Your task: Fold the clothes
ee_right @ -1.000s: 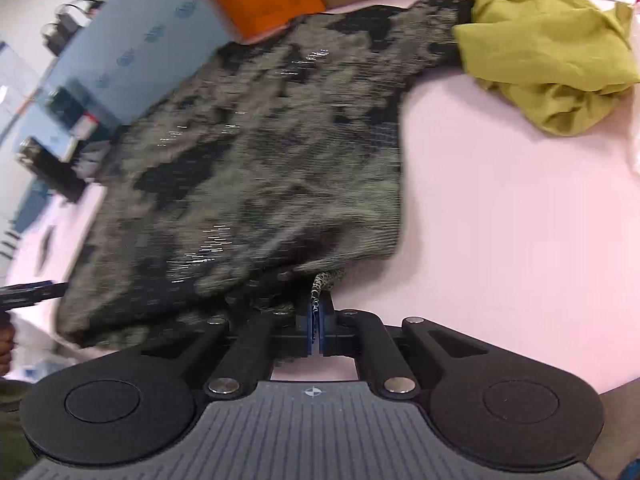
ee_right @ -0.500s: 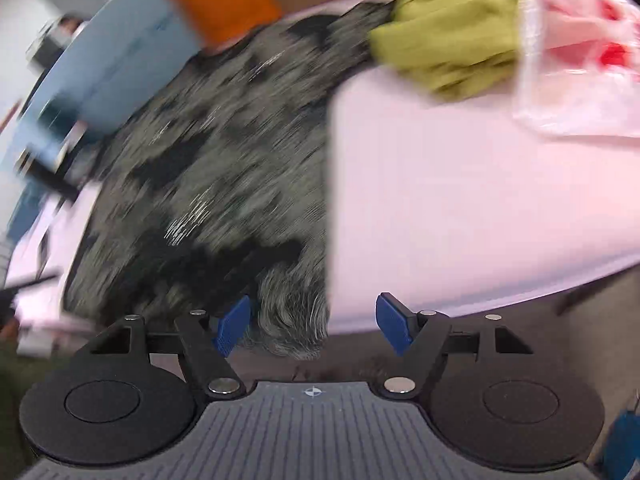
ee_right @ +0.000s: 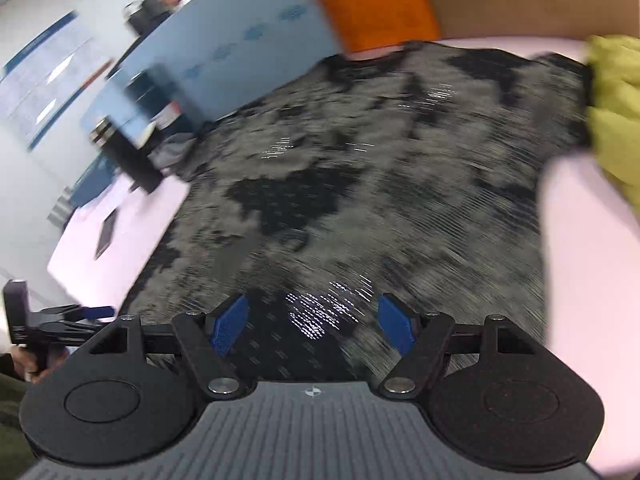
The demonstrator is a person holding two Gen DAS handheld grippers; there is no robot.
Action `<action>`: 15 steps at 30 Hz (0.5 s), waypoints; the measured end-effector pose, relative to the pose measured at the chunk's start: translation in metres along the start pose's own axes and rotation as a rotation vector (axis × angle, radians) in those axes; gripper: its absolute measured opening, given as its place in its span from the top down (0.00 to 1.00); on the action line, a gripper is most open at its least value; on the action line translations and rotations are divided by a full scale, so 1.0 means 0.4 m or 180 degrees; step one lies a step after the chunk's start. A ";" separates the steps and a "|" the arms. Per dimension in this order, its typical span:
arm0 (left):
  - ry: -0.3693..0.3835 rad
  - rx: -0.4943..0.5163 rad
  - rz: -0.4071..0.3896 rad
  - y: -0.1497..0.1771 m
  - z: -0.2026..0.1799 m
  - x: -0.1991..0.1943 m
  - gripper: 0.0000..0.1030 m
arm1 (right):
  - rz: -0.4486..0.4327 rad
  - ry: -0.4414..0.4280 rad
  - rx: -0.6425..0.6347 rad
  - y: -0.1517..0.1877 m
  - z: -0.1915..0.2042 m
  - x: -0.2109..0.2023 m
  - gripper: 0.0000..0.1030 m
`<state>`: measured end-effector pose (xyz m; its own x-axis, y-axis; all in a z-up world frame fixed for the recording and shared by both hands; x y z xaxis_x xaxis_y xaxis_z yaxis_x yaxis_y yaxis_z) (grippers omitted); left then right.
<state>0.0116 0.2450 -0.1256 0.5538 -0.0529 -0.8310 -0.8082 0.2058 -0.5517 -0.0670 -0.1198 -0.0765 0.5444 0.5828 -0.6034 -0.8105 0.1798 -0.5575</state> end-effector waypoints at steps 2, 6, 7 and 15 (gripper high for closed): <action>-0.0026 -0.0032 -0.0052 -0.004 -0.002 -0.011 0.63 | 0.0057 -0.0063 -0.0092 -0.017 0.008 0.035 0.22; 0.0004 -0.0241 -0.0093 -0.019 0.015 -0.040 0.99 | 0.0213 -0.0046 -0.0112 -0.028 -0.018 0.101 0.21; 0.0014 -0.0267 -0.0145 -0.029 0.018 -0.055 0.99 | 0.0263 0.0004 -0.0070 -0.027 -0.034 0.116 0.21; -0.0053 -0.0398 -0.0404 -0.087 0.026 -0.164 0.96 | 0.0449 0.0035 0.0140 -0.007 -0.111 0.154 0.20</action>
<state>0.0055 0.2516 -0.0509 0.6554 -0.0541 -0.7534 -0.7496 0.0753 -0.6575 -0.0216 -0.1195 -0.1372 0.4265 0.5960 -0.6804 -0.8876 0.1313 -0.4414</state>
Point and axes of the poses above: each gripper's, at about its wrist camera, not at the fingertips, and x roughly the way its jaws point, z to its left, y to its underside, the point moved 10 cm from there along x, roughly the way its jaws point, and after that the axes turned 9 degrees about -y, right-handed, at the moved point
